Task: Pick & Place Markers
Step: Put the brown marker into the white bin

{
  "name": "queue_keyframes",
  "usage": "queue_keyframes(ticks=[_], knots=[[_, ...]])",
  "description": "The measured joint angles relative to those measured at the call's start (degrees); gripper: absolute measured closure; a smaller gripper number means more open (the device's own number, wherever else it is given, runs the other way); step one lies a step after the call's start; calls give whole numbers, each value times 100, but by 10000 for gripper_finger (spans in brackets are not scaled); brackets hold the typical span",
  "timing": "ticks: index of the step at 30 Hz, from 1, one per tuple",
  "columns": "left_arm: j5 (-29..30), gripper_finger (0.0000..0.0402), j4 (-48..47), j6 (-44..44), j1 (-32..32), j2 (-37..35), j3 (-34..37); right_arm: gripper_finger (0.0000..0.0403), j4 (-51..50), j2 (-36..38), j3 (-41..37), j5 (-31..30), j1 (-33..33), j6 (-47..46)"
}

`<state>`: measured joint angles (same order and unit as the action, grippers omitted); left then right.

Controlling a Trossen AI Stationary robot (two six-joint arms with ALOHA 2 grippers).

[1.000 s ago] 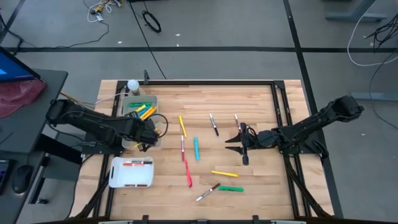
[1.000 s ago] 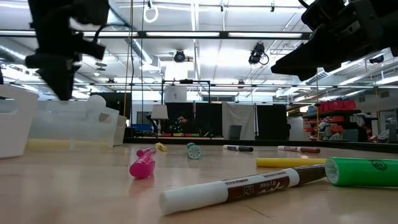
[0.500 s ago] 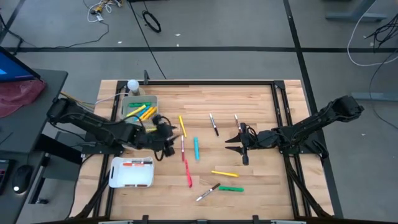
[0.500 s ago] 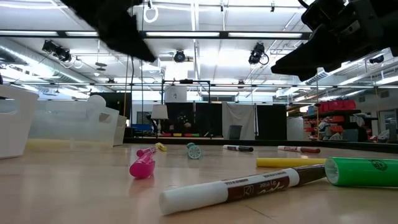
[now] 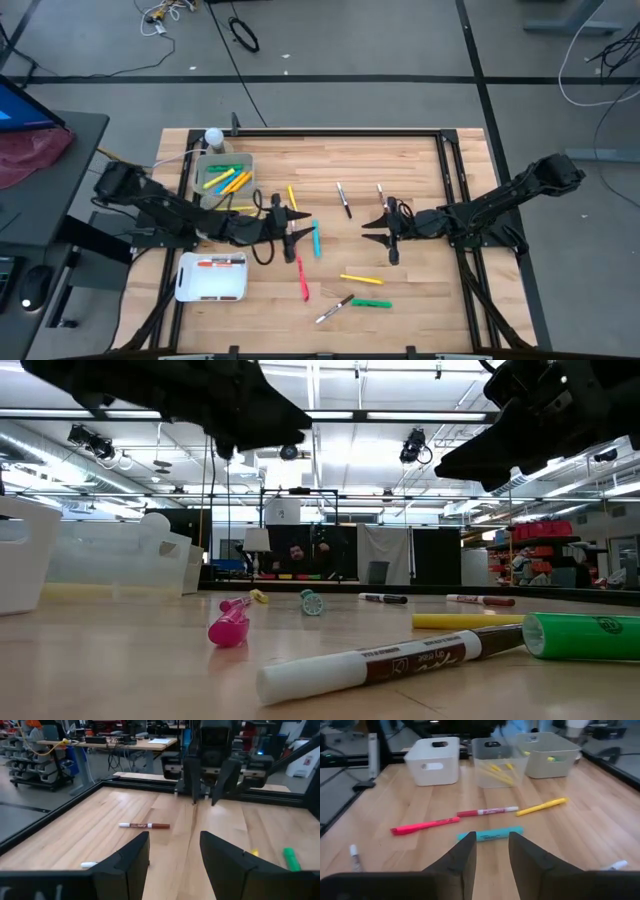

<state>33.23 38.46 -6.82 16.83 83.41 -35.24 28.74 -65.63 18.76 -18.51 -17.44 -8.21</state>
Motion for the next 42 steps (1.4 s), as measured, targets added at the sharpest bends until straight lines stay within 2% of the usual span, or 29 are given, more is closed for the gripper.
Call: queue_keyframes(ticks=[3, 6, 9, 16, 21, 26, 32, 42], knots=[[-7, 220, 758, -5, -43, 546, 0, 275, -298, 0, 0, -552, 75, -124], [-10, 220, 1379, -79, -66, 1037, 0, 251, -958, 0, -2, -1342, 230, -492], [-9, 220, 1887, -193, -69, 1418, 0, 220, -1766, 0, -2, -1800, 412, -982], [-5, 220, 2124, -304, -137, 1781, 0, 152, -3174, 0, -2, -1838, 624, -1647], [-8, 220, 2141, -304, -211, 1782, 0, 131, -3699, 0, -2, -1728, 622, -2238], [-8, 220, 2135, -302, -226, 1782, 0, 136, -3917, 2, -15, -1514, 569, -2693], [-9, 220, 2126, -302, -226, 1782, 0, 154, -3383, 4, -421, -1501, 480, -2760], [-9, 220, 2126, -302, -226, 1782, 0, 236, -1973, 11, -1505, -1552, 482, -3034]])
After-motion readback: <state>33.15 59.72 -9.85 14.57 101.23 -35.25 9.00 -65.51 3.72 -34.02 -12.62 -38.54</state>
